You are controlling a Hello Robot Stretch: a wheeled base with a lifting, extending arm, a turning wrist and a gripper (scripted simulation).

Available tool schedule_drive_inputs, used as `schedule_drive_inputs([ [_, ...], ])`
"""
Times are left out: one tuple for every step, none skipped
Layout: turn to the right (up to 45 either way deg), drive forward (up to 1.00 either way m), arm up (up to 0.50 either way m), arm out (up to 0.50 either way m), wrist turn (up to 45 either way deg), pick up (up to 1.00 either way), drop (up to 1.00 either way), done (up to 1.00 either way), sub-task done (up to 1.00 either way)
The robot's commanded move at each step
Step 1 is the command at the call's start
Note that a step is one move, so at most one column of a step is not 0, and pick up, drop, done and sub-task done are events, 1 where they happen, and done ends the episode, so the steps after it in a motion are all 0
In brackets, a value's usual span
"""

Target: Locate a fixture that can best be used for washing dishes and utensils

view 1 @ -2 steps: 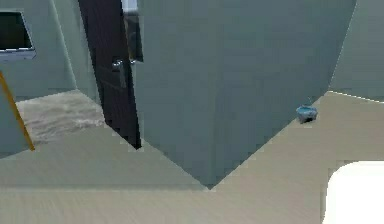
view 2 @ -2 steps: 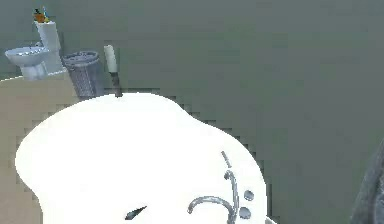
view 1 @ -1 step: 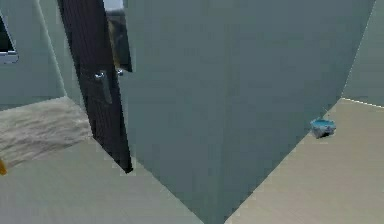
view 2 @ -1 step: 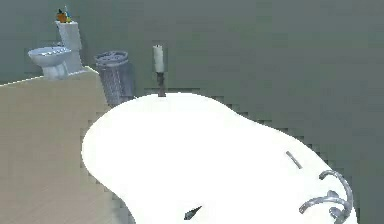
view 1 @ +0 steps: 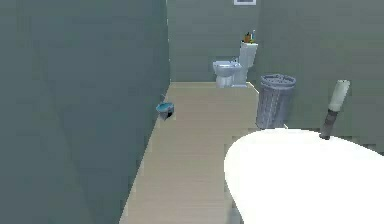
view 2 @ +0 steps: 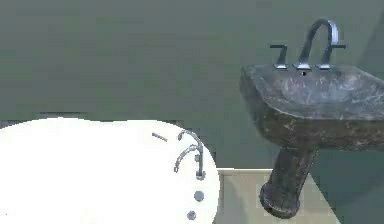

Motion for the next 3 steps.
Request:
schedule_drive_inputs([
  [45.0, 0.00, 0.00, 0.00, 0.0, 0.00, 0.00, 0.00, 0.00],
  [45.0, 0.00, 0.00, 0.00, 0.0, 0.00, 0.00, 0.00, 0.00],
  [36.0, 0.00, 0.00, 0.00, 0.0, 0.00, 0.00, 0.00, 0.00],
])
